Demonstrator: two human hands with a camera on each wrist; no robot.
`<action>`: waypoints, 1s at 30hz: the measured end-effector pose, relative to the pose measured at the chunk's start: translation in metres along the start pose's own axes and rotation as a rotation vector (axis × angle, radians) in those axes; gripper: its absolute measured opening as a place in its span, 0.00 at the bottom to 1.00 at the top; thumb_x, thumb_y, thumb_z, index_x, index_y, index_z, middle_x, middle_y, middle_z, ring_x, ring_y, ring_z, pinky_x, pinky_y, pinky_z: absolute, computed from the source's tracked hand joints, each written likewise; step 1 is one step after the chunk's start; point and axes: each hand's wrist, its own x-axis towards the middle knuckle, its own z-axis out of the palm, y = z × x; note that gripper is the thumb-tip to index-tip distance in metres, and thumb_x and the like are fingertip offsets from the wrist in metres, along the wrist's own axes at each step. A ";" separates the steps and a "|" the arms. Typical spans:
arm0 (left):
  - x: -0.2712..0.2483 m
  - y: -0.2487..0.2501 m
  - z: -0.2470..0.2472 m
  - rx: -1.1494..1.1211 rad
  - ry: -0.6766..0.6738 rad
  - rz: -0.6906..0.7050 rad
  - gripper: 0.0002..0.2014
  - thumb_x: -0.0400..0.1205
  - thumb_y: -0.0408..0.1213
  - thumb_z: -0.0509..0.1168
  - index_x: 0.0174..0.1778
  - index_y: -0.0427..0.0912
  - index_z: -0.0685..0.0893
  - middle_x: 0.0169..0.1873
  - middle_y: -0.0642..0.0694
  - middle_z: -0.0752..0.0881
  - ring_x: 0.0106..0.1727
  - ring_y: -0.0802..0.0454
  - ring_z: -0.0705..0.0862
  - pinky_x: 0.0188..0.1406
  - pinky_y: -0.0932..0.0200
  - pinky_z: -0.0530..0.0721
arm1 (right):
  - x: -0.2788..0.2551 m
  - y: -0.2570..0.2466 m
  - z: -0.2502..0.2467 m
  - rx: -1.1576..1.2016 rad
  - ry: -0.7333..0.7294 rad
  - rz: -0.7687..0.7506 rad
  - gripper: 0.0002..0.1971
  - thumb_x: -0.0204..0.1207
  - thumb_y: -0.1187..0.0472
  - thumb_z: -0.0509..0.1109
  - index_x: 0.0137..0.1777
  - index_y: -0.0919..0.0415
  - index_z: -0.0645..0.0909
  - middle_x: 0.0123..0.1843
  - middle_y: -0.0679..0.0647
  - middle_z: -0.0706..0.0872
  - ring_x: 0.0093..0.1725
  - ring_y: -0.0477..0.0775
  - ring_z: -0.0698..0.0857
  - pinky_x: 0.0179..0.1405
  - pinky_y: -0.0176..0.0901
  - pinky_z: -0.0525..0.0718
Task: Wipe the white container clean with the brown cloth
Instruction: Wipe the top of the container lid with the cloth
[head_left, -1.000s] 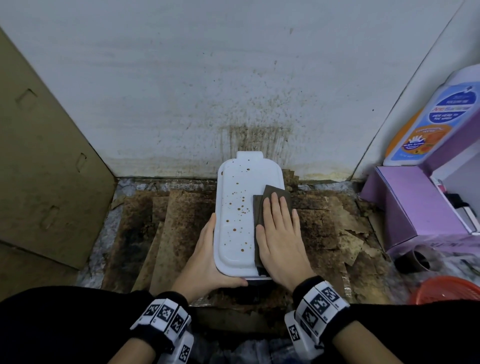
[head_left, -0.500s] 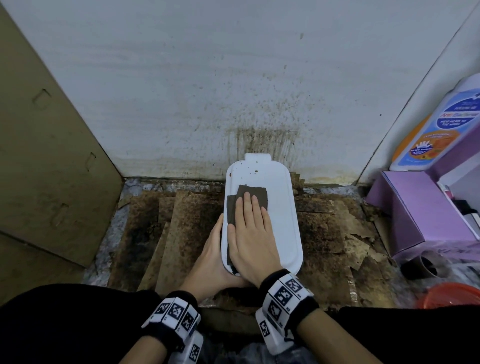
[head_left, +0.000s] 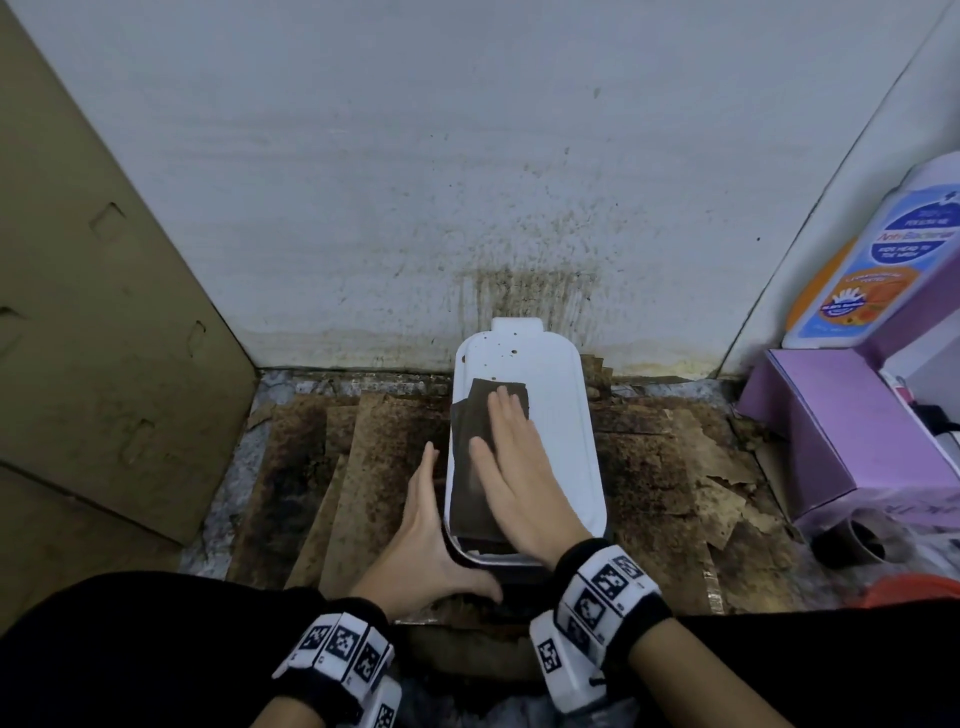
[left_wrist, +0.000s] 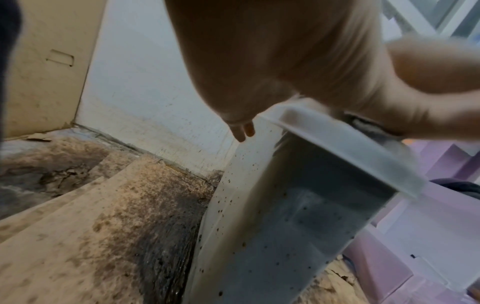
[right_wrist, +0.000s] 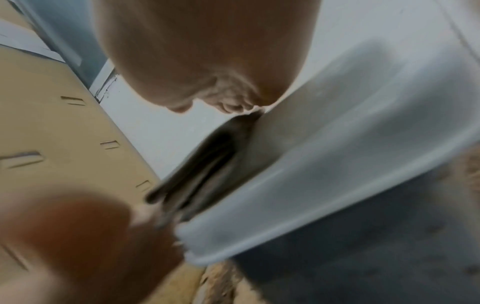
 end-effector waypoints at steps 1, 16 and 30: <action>-0.002 0.002 0.000 -0.013 0.036 0.022 0.74 0.60 0.71 0.82 0.81 0.71 0.25 0.85 0.70 0.36 0.85 0.72 0.46 0.82 0.56 0.59 | -0.004 0.006 -0.006 0.029 0.046 -0.006 0.31 0.92 0.46 0.46 0.90 0.53 0.42 0.90 0.42 0.38 0.86 0.33 0.33 0.86 0.37 0.33; 0.056 0.064 0.035 0.840 0.181 0.169 0.36 0.88 0.57 0.34 0.91 0.43 0.46 0.91 0.42 0.42 0.91 0.47 0.39 0.90 0.46 0.39 | -0.026 0.071 -0.009 0.133 0.272 0.162 0.30 0.90 0.44 0.45 0.90 0.48 0.48 0.91 0.42 0.50 0.88 0.37 0.46 0.88 0.41 0.45; 0.049 0.056 0.034 0.817 0.159 0.111 0.37 0.88 0.62 0.33 0.91 0.47 0.38 0.90 0.47 0.33 0.88 0.52 0.26 0.86 0.52 0.29 | -0.025 0.074 -0.005 0.049 0.254 0.139 0.30 0.91 0.47 0.44 0.90 0.50 0.42 0.91 0.43 0.45 0.88 0.36 0.41 0.85 0.35 0.41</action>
